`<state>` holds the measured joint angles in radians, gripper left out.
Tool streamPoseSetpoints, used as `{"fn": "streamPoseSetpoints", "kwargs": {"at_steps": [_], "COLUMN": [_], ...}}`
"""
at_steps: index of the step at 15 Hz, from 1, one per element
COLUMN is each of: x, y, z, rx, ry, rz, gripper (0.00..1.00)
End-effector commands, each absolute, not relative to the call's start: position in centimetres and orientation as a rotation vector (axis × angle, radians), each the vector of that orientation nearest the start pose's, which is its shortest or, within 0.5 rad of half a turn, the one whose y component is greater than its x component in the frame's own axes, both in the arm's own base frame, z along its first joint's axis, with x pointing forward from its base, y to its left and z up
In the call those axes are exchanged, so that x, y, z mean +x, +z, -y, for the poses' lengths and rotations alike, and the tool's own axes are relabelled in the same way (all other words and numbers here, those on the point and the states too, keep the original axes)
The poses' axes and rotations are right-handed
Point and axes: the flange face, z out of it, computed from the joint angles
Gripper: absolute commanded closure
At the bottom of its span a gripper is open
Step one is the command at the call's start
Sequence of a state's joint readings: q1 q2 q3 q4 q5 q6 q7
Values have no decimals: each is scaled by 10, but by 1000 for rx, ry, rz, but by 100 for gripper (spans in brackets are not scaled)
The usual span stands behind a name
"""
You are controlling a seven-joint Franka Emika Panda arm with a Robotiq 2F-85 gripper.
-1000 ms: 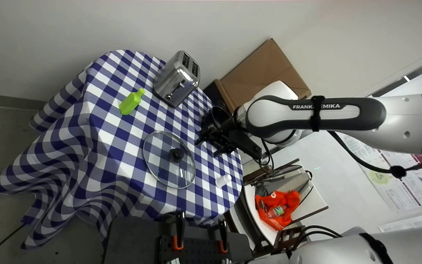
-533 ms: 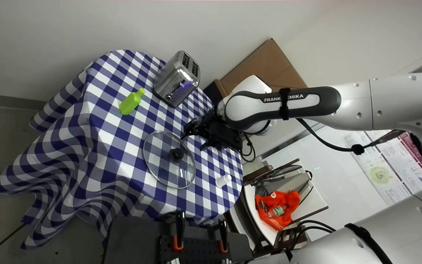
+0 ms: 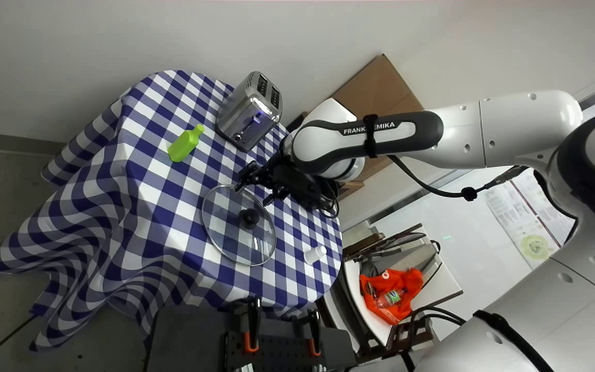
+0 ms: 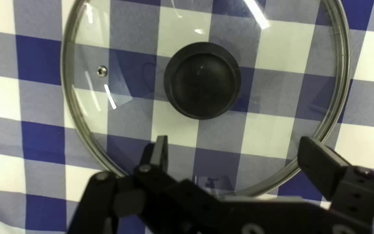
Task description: Put the lid on the black pot
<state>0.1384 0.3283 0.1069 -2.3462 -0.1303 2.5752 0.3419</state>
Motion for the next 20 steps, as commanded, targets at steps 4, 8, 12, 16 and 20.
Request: {"fn": "streamPoseSetpoints", "kwargs": {"at_steps": [4,8,12,16,20], "x": [492,490,486,484,487], "y": [154,147,151,155,156], "z": [-142,-137,-134,-136,-131], "rx": [-3199,-3205,-3210,-3219,-3231], "ry": [243,315,411,475,451], "rz": [64,48,32,30,9], "gripper": [0,0,0,0,42]}}
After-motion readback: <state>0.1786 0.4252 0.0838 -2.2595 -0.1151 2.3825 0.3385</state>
